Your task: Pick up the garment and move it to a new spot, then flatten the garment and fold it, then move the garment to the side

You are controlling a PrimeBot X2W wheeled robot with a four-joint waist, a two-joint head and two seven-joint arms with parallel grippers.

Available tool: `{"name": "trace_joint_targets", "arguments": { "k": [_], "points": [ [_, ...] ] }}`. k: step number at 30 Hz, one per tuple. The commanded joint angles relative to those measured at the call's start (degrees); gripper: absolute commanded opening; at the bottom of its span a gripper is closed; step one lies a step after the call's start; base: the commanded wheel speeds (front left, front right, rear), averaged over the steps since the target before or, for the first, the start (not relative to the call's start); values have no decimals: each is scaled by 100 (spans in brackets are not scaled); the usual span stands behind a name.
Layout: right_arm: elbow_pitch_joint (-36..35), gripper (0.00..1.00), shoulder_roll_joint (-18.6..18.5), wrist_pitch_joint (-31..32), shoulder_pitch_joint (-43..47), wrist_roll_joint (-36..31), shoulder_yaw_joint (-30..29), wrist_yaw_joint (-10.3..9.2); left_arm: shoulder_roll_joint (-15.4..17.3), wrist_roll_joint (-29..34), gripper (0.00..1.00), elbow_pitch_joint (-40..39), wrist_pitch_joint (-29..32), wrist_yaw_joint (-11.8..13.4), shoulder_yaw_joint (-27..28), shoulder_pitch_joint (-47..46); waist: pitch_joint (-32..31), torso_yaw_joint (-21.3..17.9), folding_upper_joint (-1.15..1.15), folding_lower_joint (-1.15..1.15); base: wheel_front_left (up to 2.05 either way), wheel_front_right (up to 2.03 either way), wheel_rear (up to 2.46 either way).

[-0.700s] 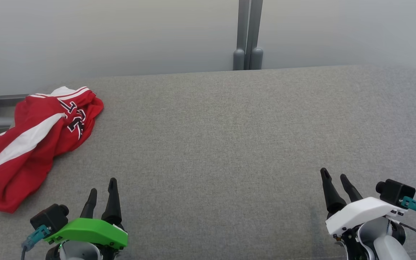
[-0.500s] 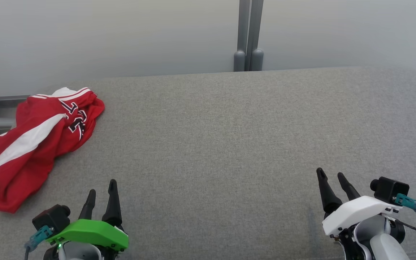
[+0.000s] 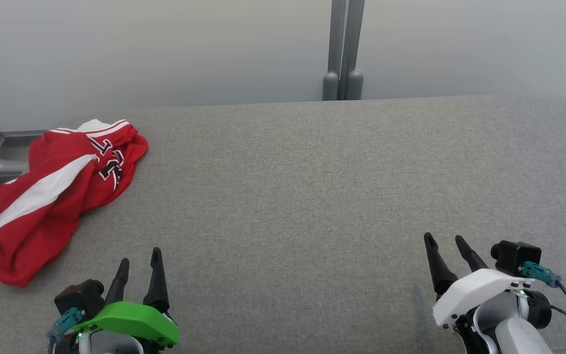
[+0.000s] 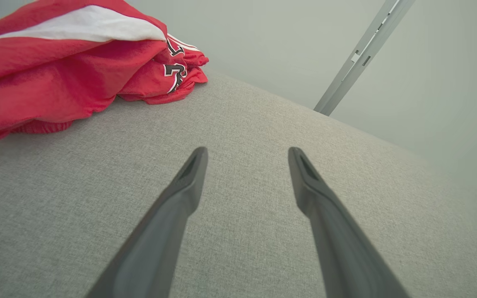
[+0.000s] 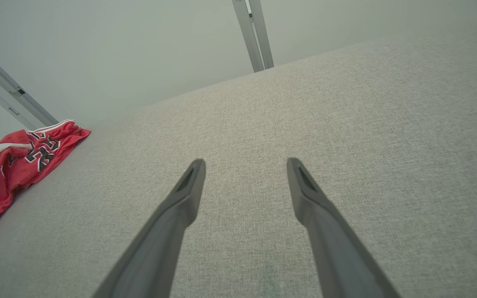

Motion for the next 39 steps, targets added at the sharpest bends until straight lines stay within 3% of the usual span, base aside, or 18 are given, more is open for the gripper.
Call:
{"name": "trace_joint_targets", "arguments": {
  "k": [1, 39],
  "points": [
    [8, 100, -32, -36, -109, -128, 20, 2, 51, 152, 100, -6, -48, 38, 1, -125, -5, 3, 0, 0, 0, 0, 0],
    [586, 100, -65, -275, -378, -1542, 323, 3, 222, 1308, 100, 256, -208, 233, -248, -174, -131, 91, 0, 0, 0, 0, 0]
  ]
}}
